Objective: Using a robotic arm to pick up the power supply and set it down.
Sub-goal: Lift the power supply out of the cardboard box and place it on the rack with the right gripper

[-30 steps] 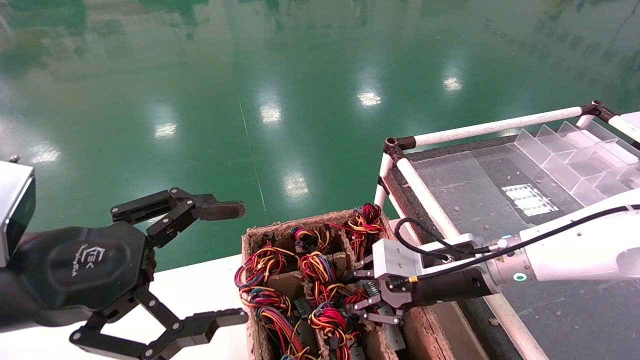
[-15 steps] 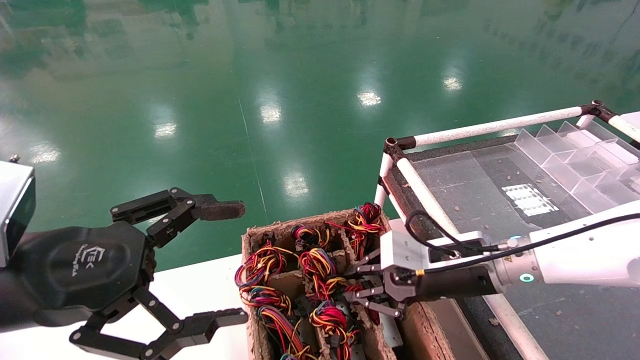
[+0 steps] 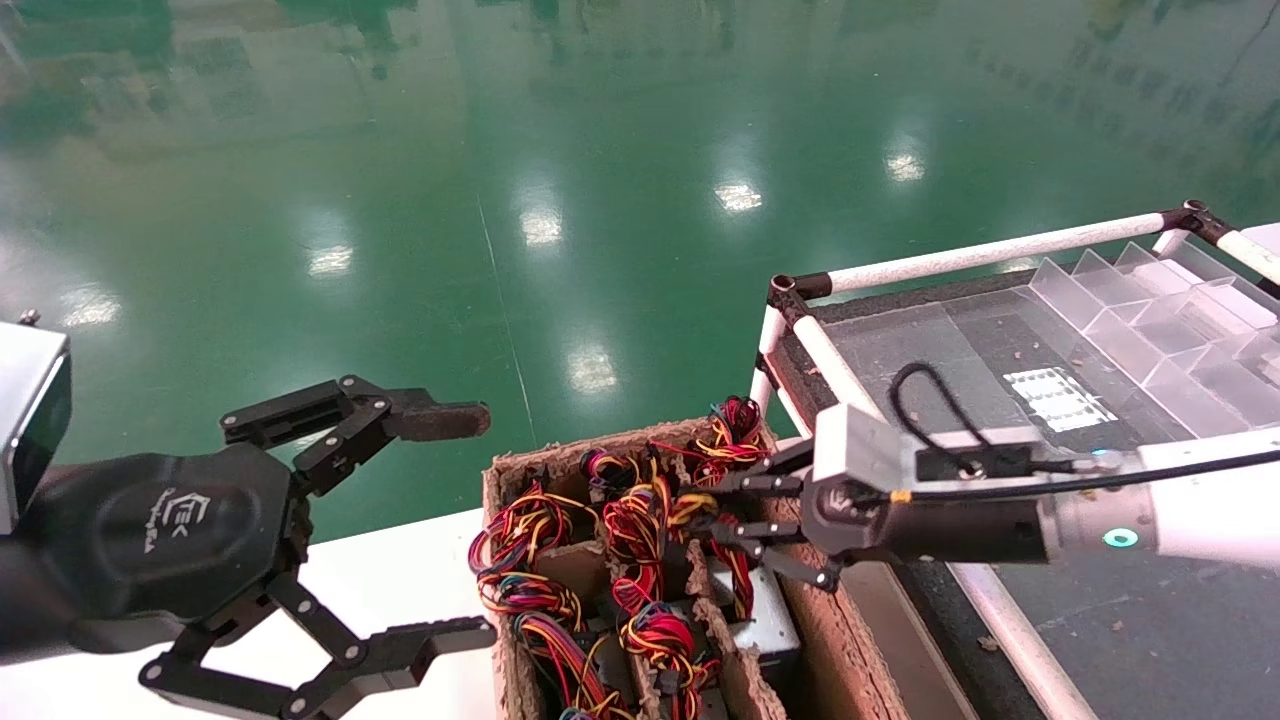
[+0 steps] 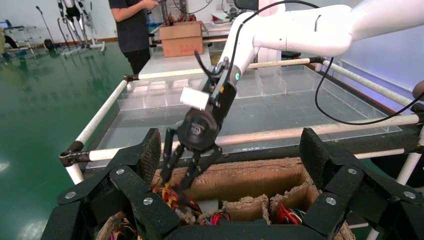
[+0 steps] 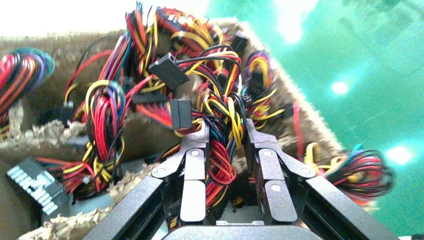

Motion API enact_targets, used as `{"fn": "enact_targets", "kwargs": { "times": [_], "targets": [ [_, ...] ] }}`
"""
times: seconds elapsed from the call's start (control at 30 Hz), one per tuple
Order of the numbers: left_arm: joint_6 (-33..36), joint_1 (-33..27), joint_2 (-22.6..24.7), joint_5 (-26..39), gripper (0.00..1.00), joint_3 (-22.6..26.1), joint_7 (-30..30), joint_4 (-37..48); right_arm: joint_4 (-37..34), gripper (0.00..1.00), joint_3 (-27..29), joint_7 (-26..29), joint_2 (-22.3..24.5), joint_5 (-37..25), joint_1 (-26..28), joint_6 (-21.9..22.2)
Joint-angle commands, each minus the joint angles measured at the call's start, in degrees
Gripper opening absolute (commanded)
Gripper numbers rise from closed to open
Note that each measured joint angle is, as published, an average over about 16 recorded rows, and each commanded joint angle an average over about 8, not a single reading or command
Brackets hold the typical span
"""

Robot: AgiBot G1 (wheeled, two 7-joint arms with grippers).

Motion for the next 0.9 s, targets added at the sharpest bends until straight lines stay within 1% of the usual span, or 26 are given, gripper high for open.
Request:
{"fn": "enact_targets", "kwargs": {
  "times": [0.03, 0.23, 0.43, 0.7, 0.9],
  "targets": [
    [0.0, 0.0, 0.0, 0.0, 1.0, 0.0, 0.0, 0.0, 1.38, 0.0, 0.68, 0.65, 0.94, 0.92, -0.47, 0.17],
    [0.0, 0.0, 0.0, -0.01, 1.0, 0.01, 0.0, 0.0, 5.82, 0.0, 3.4, 3.12, 4.14, 4.4, -1.14, 1.12],
    [-0.01, 0.0, -0.01, -0.01, 1.0, 0.01, 0.01, 0.0, 9.29, 0.0, 5.94, 5.44, 6.36, 7.45, 0.29, 1.87],
    [-0.01, -0.01, -0.01, -0.02, 1.0, 0.02, 0.01, 0.0, 10.89, 0.0, 8.18, 5.86, 7.69, 9.13, 5.82, 1.8],
    [-0.01, -0.01, -0.01, -0.02, 1.0, 0.03, 0.01, 0.0, 8.5, 0.0, 8.49, 4.24, 8.0, 7.63, 11.28, 1.55]
  ]
}}
